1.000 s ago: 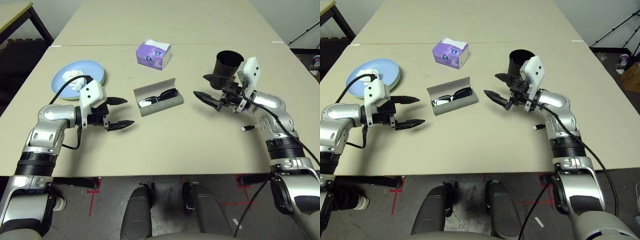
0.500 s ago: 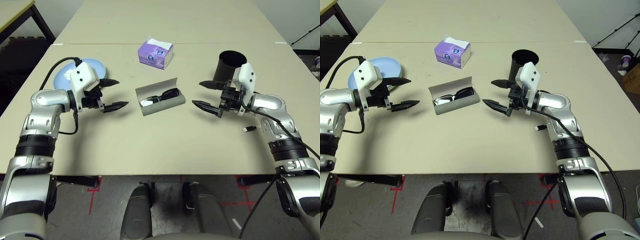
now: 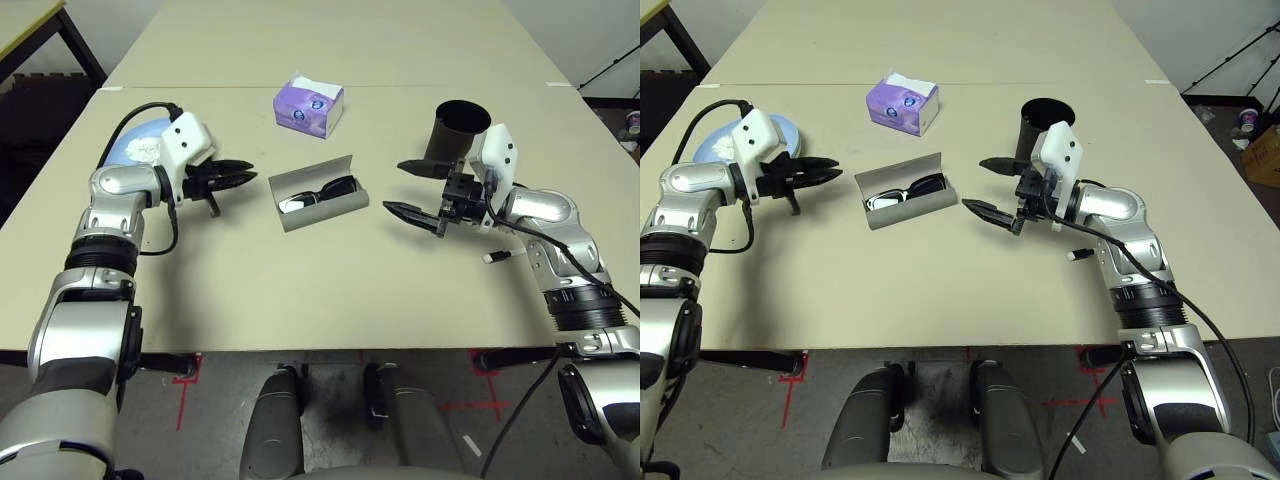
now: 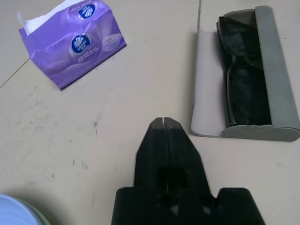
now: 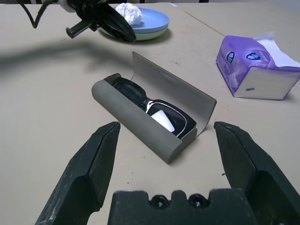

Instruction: Organize and tidy the items on the table.

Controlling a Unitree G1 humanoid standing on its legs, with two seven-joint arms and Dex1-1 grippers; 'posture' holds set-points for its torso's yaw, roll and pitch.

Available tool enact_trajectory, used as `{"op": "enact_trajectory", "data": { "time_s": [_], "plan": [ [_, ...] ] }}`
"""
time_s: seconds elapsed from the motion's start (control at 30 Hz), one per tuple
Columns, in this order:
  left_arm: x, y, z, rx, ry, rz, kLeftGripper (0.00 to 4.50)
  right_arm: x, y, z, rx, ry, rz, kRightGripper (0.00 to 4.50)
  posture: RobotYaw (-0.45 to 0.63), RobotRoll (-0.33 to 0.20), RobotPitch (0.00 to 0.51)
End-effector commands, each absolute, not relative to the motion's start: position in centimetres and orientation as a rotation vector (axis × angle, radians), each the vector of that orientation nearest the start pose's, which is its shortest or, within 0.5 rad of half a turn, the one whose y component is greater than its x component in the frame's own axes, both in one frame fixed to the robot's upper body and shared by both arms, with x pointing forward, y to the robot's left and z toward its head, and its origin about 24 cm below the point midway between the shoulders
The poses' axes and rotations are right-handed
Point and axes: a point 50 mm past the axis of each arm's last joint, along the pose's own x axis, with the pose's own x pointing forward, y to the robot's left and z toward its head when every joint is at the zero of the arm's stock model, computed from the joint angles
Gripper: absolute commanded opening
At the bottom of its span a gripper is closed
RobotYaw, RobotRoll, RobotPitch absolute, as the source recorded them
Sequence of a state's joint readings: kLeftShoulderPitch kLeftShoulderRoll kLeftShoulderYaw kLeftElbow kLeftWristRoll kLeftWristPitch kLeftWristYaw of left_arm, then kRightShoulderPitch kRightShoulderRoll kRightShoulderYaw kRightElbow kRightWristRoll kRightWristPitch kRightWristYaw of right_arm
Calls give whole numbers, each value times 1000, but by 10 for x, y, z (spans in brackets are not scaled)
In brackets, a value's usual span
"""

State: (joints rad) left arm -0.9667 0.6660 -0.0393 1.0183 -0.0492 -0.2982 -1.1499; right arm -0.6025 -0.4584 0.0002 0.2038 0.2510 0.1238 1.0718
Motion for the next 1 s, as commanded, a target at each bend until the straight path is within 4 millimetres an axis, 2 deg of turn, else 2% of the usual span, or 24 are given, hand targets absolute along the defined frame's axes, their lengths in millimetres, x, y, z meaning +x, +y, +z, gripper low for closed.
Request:
{"op": "enact_trajectory", "data": {
  "time_s": [0.03, 0.3, 0.63, 0.87, 1.0],
  "plan": [
    [370, 249, 180, 621, 60, -891, 34, 321, -166, 170, -328, -140, 1086, 4500, -69, 0, 201],
    [372, 238, 174, 599, 65, -956, 34, 318, -169, 173, -330, -132, 1077, 4500, -91, 0, 201],
    [374, 230, 171, 522, 63, -998, 34, 316, -175, 164, -196, -3, 1036, 4500, -96, 0, 198],
    [373, 227, 171, 525, 68, -1026, 34, 317, -176, 169, -228, -21, 1029, 4500, -98, 0, 193],
    [370, 225, 164, 517, 93, -1060, 34, 317, -174, 172, -259, -36, 1042, 4500, -95, 0, 192]
  ]
}}
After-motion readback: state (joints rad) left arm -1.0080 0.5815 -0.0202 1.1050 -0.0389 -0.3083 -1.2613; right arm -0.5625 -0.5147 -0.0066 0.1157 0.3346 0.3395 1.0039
